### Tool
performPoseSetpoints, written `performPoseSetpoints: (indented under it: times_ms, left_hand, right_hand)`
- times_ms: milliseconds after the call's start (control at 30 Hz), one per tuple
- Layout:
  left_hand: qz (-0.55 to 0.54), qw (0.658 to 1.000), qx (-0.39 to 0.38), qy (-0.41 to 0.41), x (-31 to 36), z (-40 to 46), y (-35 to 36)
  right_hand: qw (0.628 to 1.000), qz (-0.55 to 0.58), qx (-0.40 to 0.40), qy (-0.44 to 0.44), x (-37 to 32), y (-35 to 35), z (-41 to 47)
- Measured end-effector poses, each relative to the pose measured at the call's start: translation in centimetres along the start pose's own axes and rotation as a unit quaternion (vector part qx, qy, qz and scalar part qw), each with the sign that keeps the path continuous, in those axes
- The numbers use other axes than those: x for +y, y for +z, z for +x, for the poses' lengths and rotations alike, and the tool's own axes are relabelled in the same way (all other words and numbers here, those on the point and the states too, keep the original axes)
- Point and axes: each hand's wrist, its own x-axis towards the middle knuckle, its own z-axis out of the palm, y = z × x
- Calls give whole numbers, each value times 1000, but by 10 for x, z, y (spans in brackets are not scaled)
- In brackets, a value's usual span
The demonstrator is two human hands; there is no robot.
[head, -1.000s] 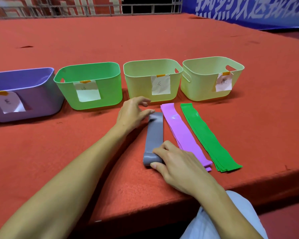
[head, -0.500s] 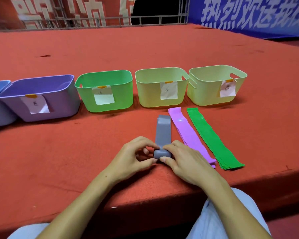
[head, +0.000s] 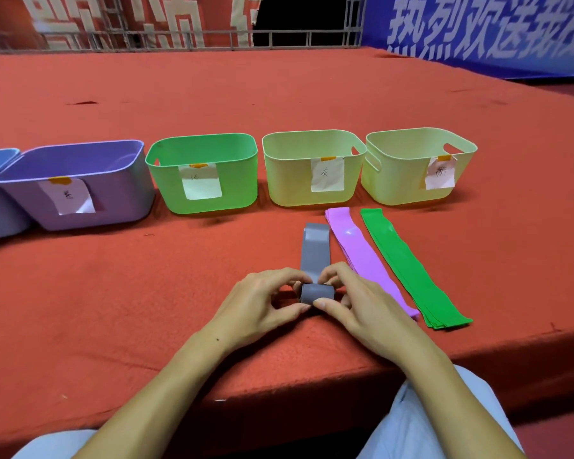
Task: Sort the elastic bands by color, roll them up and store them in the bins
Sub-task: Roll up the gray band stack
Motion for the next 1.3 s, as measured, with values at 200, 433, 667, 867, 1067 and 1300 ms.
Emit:
performPoseSetpoints:
  times_ms: [200, 433, 667, 867, 1067, 1300]
  left_hand:
    - [-60, 998, -8, -13, -2, -7, -7]
    - [-95, 994, -33, -45, -4, -12, -12]
    - [-25, 997, -54, -40, -15, -9, -10]
    - [24, 998, -49, -6, -4, -7, -11]
    - [50, 997, -47, 28, 4, -8, -10]
    - [39, 998, -18, 51, -1, -7, -7]
  right_hand:
    - [999, -9, -1, -37, -4, 6, -5]
    - [997, -59, 0, -53, -4, 15, -2]
    - [994, -108, 3, -25, -7, 19, 1]
    - [993, -119, 7, -16, -11, 18, 3]
    - [994, -100, 24, -28, -10, 19, -1]
    - [997, 12, 55, -48, -9, 21, -5]
